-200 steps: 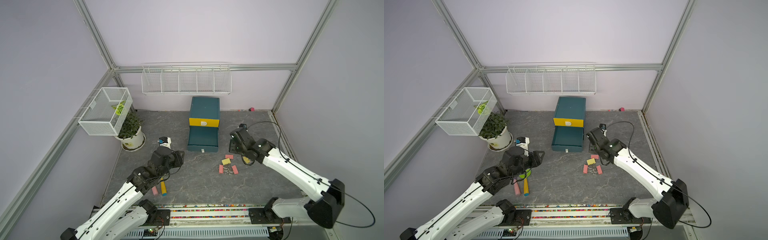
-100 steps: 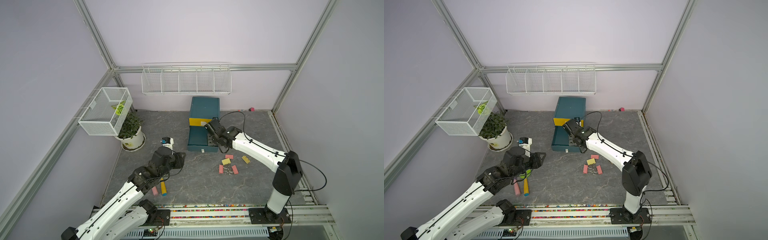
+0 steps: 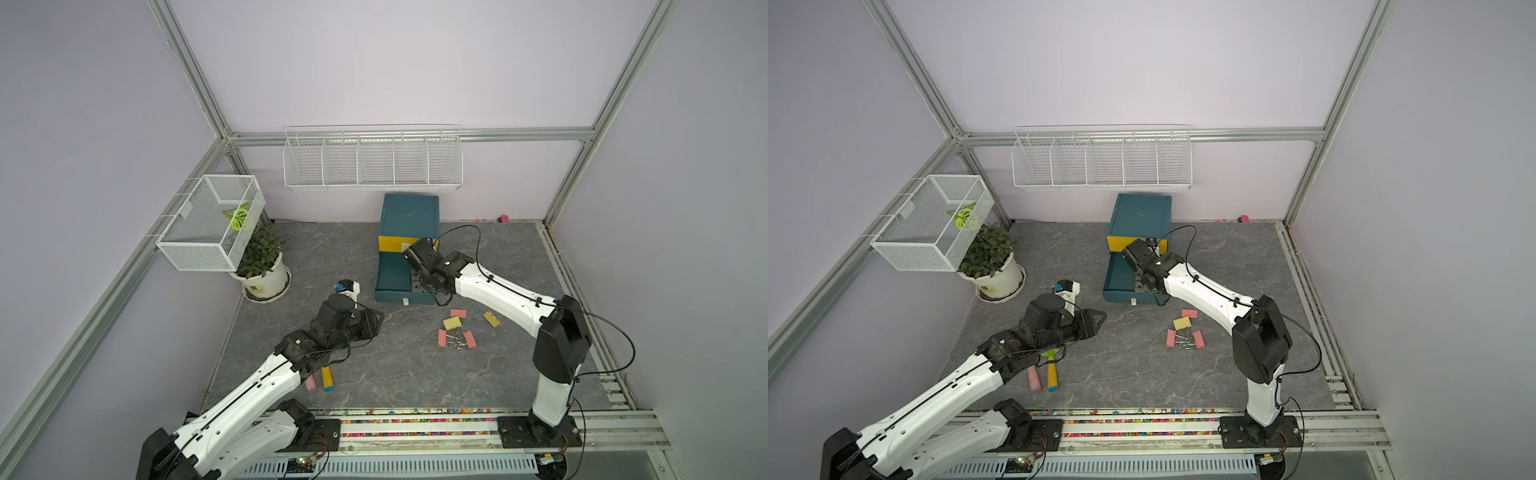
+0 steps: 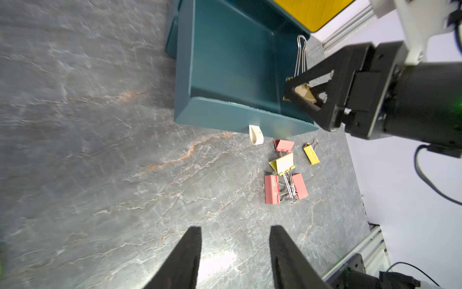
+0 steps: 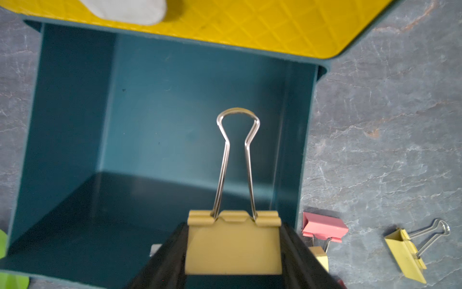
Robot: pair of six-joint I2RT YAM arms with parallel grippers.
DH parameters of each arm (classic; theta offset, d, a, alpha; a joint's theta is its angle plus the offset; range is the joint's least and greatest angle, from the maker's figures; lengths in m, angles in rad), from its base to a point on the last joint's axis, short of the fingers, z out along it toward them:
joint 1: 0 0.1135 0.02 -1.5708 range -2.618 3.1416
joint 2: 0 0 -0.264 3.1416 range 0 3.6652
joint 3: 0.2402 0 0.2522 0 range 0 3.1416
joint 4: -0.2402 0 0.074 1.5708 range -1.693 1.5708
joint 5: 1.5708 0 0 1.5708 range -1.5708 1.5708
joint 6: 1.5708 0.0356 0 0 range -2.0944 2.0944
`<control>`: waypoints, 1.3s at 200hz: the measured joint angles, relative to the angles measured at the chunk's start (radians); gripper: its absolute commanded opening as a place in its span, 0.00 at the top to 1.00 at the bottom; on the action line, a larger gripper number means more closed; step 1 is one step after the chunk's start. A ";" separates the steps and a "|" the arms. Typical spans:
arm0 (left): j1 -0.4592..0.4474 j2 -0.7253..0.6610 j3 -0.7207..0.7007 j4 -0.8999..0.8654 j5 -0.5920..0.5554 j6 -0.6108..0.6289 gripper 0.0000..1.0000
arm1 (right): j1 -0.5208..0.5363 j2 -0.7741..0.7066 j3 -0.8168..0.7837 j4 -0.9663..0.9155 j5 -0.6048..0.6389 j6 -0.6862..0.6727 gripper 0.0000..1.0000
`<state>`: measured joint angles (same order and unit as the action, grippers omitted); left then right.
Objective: Put the binder clips in the drawer according to color
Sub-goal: Place the binder clip in the drawer, then pick up the binder clip at the center of the board.
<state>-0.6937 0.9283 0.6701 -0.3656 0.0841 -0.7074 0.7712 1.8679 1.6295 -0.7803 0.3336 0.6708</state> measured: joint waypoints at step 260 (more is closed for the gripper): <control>0.000 -0.031 0.026 0.013 0.021 -0.048 0.51 | -0.510 -0.185 -0.555 0.029 -0.193 0.475 0.11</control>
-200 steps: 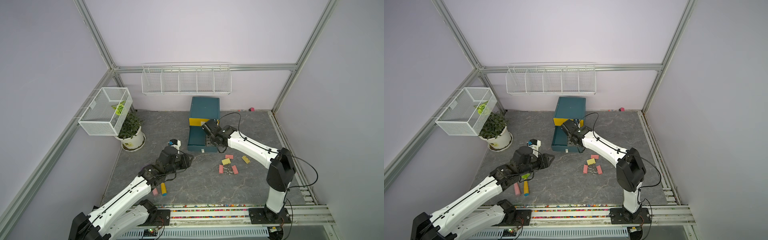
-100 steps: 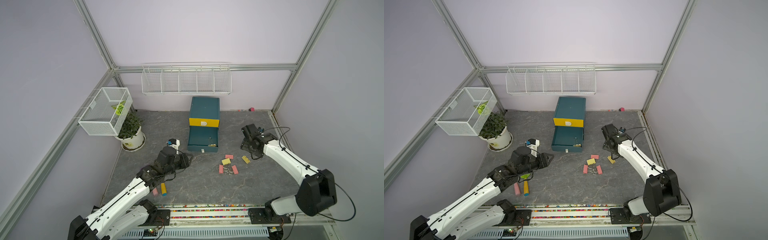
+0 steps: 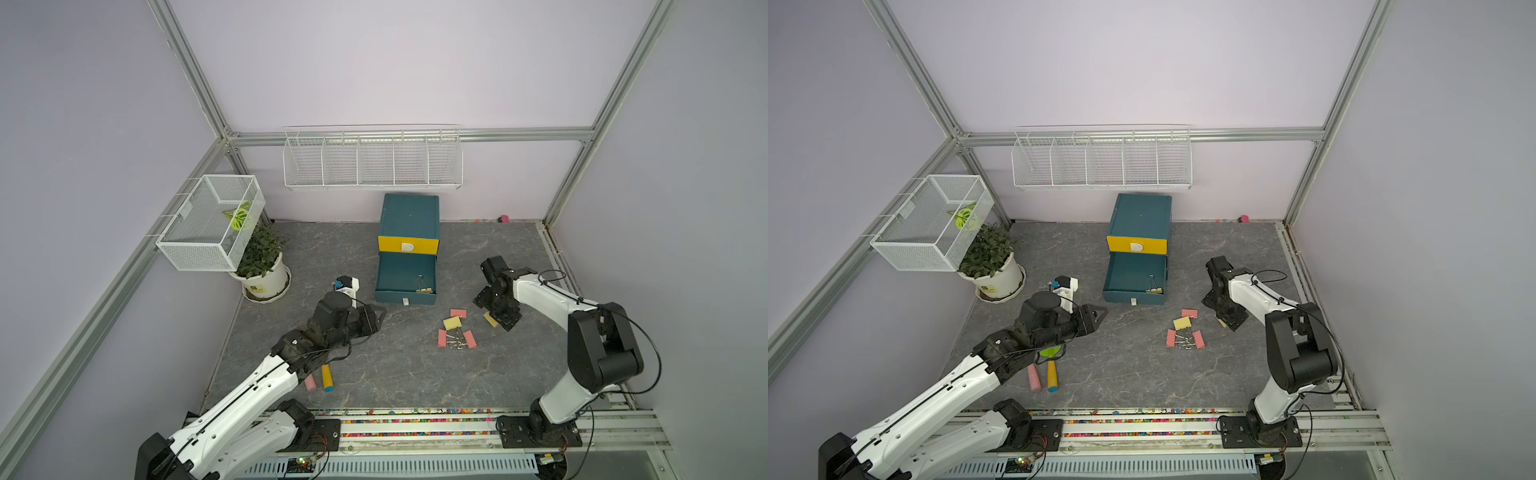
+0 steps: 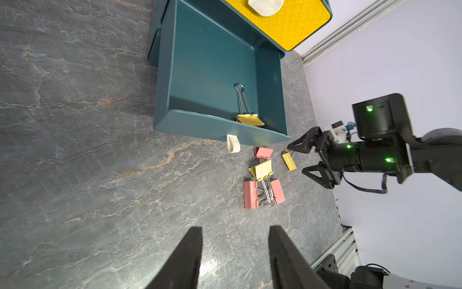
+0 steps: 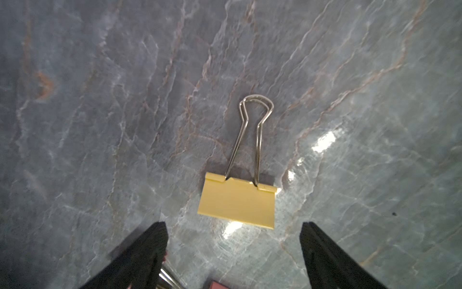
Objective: Put the binder clips in the drawer according to color
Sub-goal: Pick up the binder clip at the center of the board.
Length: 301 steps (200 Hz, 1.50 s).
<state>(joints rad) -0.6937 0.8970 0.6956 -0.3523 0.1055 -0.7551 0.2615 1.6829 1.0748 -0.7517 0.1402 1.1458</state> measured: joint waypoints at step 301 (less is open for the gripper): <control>0.000 0.001 0.002 0.006 0.001 -0.019 0.52 | 0.158 -0.133 0.043 0.047 0.121 -0.003 0.52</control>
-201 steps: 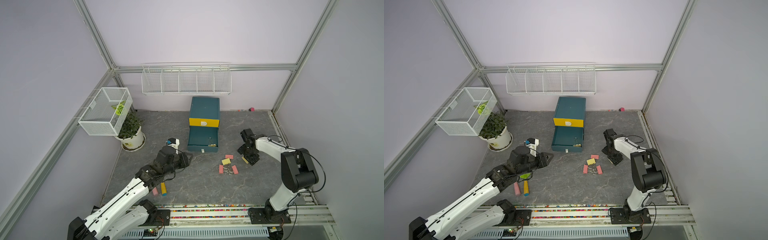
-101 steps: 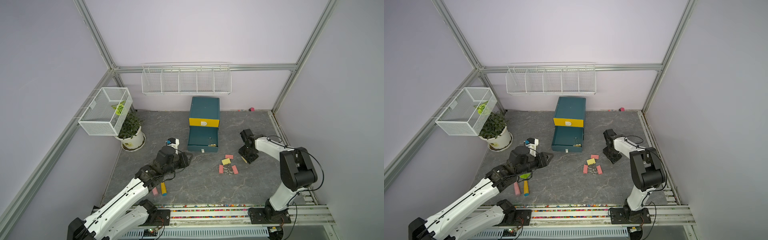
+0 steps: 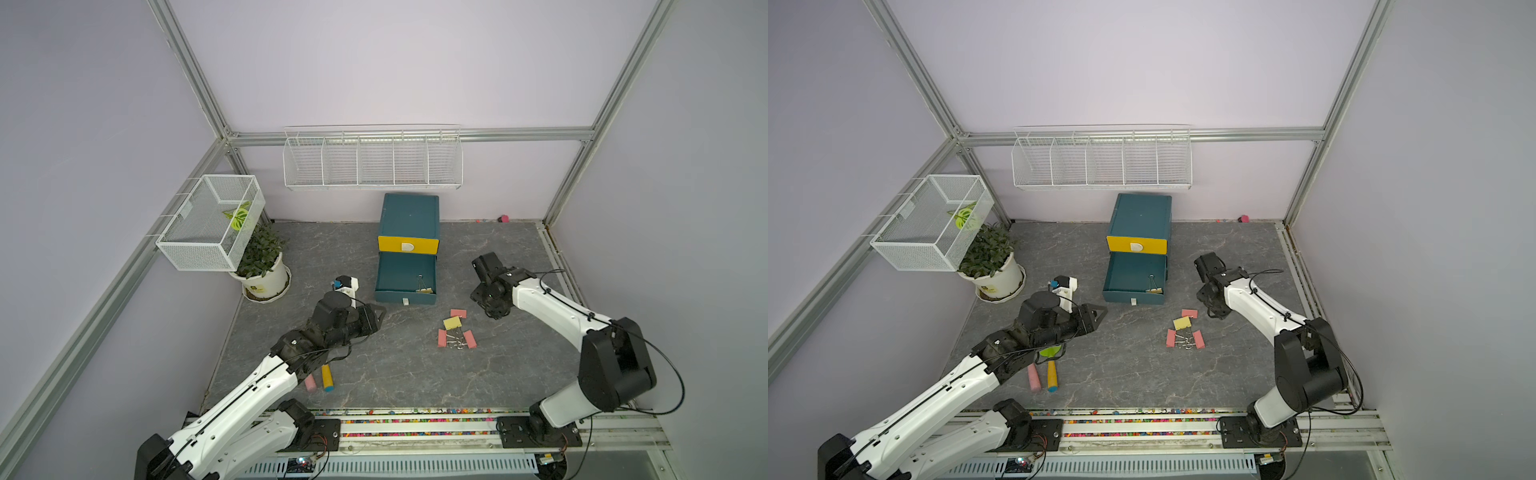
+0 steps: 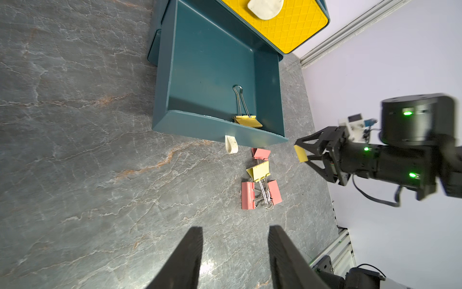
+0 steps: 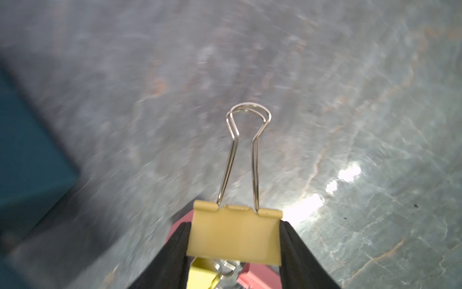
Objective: Put the binder clips in the drawer according to color
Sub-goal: Place the binder clip in the drawer.
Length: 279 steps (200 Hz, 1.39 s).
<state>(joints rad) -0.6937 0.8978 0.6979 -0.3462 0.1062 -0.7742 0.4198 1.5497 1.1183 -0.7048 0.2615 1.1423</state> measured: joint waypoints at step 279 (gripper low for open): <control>-0.001 0.000 -0.029 0.047 0.007 -0.034 0.53 | 0.417 0.435 0.666 -0.224 0.196 -0.380 0.26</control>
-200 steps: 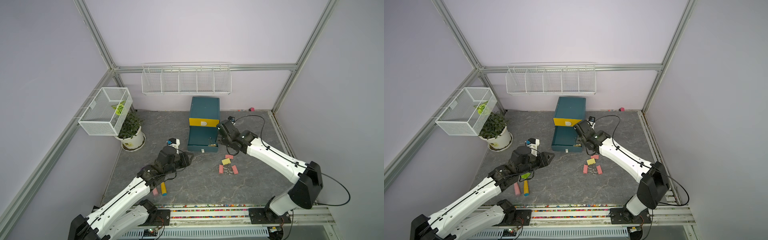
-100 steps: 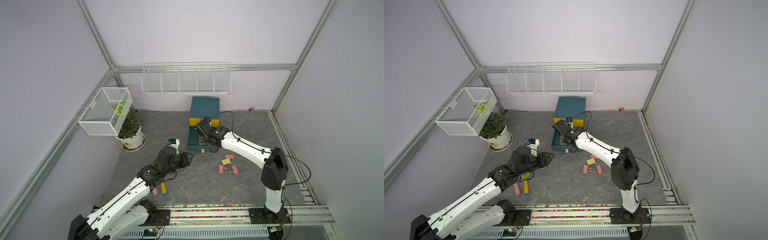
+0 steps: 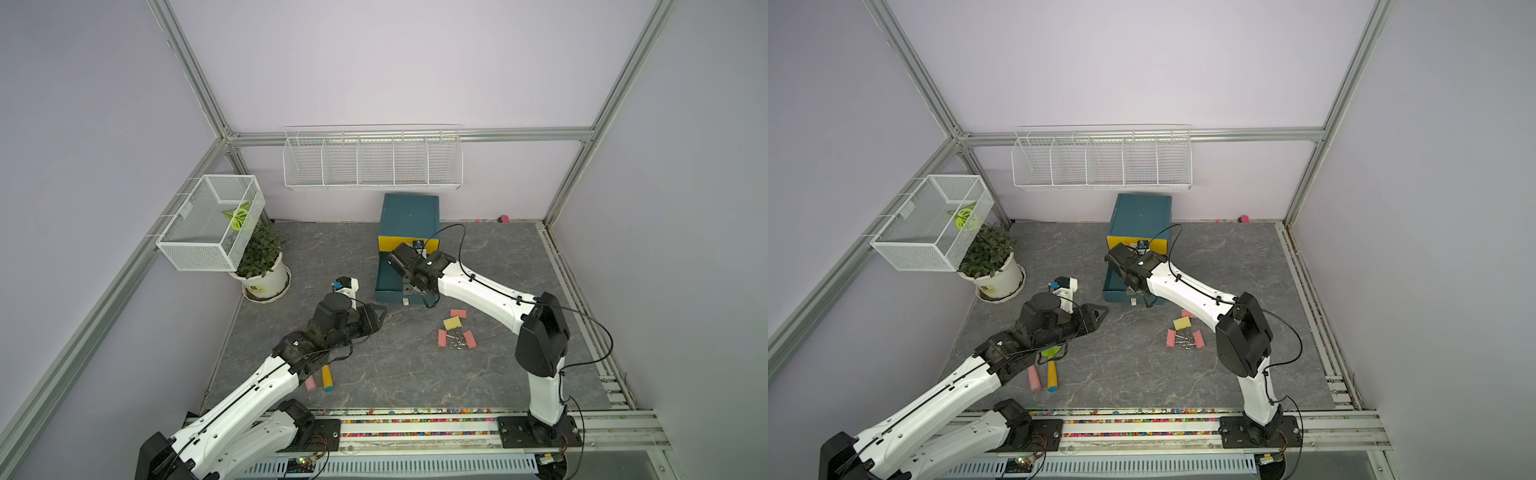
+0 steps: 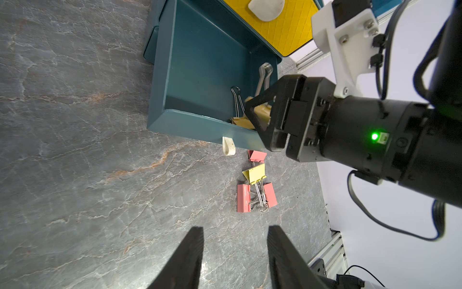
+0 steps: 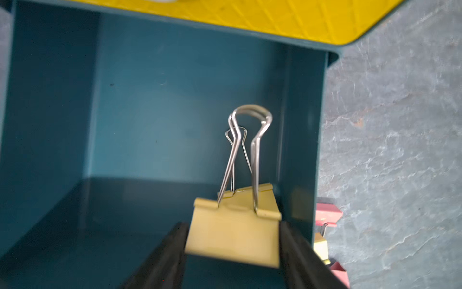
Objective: Put the binder clips in the drawer according to color
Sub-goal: Place the binder clip in the drawer, then pick up the binder clip at the center of the board.
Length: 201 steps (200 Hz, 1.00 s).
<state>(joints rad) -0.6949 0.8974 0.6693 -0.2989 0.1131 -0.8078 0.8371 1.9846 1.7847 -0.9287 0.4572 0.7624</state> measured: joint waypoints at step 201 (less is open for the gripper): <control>-0.013 0.000 0.010 -0.020 -0.004 0.000 0.53 | -0.128 -0.529 -0.819 0.407 -0.193 -0.211 0.14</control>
<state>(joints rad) -0.7074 0.8978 0.6788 -0.3187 0.1089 -0.8078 0.7090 1.4555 0.9657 -0.5217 0.2642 0.5510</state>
